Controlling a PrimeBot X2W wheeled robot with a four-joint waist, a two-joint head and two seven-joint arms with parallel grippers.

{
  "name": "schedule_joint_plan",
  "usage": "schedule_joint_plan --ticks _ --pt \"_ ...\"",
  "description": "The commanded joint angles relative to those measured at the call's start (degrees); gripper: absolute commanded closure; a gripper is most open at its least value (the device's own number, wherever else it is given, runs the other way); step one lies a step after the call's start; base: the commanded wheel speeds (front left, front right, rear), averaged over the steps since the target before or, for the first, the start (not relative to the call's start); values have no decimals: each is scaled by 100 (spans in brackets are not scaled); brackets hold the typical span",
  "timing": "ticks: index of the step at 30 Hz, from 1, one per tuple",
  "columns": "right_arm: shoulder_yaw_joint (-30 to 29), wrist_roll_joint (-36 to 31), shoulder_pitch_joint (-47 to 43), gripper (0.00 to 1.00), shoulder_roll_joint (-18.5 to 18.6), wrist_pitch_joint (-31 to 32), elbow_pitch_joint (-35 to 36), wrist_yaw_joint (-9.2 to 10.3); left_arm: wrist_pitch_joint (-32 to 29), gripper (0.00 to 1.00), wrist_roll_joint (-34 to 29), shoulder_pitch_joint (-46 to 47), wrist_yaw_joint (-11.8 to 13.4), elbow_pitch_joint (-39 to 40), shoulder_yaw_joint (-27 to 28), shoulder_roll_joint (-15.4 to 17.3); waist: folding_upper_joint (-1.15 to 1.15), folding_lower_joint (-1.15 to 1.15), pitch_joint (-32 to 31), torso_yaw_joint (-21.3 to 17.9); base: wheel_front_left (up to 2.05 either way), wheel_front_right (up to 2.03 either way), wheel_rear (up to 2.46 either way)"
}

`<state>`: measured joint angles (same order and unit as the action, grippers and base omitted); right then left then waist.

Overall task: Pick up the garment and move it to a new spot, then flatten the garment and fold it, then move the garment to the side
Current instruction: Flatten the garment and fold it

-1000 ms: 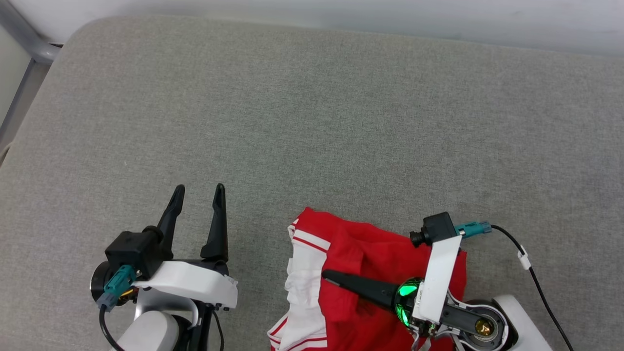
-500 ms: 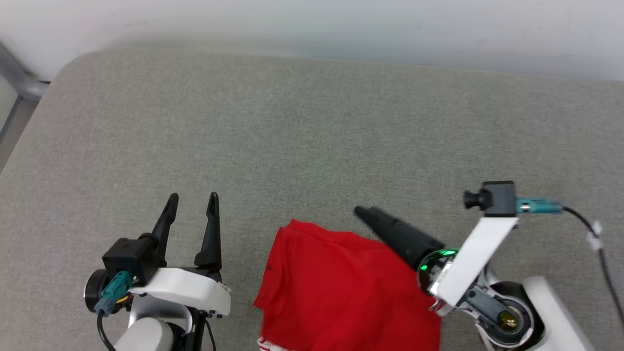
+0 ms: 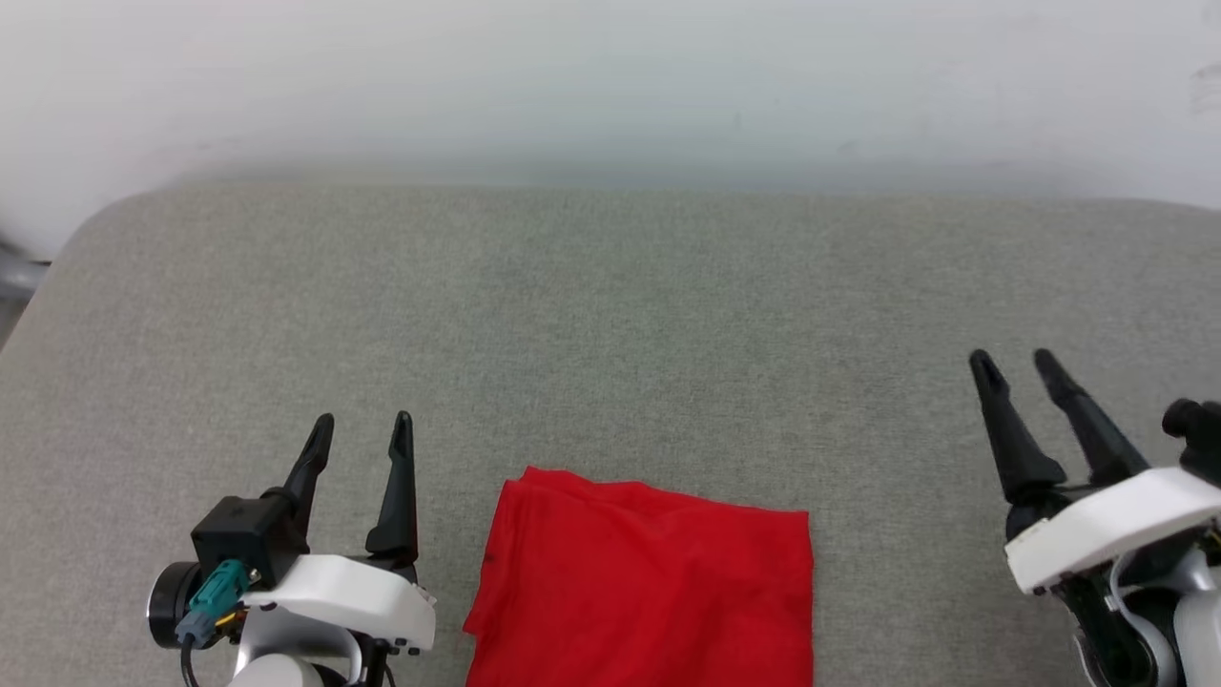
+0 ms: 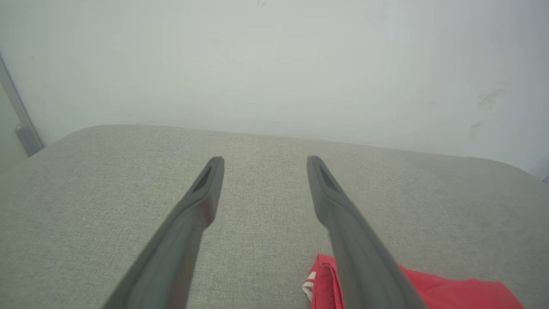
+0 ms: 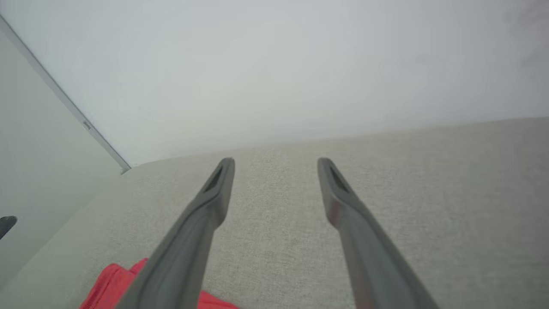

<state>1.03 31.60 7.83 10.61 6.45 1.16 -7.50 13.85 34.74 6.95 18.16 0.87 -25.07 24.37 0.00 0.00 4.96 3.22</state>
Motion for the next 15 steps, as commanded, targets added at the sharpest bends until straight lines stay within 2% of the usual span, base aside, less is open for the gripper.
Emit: schedule_joint_plan --ticks 1,8,15 --pt "-151 -401 -161 0 -74 -100 105 3 44 0 -46 -111 35 30 35 18 0 0 -163 -94 0 0 0" --pt "-436 -1615 -741 0 -335 -230 560 3 88 0 -192 -314 105 -50 58 92 0 0 -468 -211 0 0 0" --pt "-425 -2076 -1224 0 -501 -305 800 3 115 0 -240 -518 69 -171 73 36 0 0 -615 -287 0 0 0"
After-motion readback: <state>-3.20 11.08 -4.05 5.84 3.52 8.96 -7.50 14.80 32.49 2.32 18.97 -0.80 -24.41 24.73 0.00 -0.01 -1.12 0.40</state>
